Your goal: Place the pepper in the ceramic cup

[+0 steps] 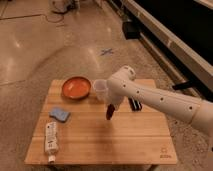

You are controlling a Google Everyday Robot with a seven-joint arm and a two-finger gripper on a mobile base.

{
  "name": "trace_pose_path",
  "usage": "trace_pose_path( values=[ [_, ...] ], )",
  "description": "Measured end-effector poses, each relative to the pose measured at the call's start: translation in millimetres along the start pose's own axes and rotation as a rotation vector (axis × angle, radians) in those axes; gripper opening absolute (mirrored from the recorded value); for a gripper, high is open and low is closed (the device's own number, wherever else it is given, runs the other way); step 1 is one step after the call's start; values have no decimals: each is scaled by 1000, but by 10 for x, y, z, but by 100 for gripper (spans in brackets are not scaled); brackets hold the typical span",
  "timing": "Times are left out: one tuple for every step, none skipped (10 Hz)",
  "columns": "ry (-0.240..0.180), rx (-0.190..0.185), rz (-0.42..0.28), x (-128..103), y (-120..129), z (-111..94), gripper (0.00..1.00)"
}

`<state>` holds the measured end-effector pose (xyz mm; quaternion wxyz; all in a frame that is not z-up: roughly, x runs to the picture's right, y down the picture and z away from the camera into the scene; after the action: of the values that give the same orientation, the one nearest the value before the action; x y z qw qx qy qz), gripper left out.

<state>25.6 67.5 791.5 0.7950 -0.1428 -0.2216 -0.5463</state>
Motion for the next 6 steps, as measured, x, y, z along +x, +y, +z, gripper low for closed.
trace_pose_path(
  values=[
    [8, 36, -8, 118, -75, -106, 0],
    [15, 70, -19, 216, -162, -191, 0],
    [20, 96, -30, 292, -235, -253, 0],
    [31, 142, -55, 420, -388, -352, 0],
    [39, 173, -75, 494, -507, -415, 0],
    [46, 200, -94, 558, -609, -464, 0]
  ],
)
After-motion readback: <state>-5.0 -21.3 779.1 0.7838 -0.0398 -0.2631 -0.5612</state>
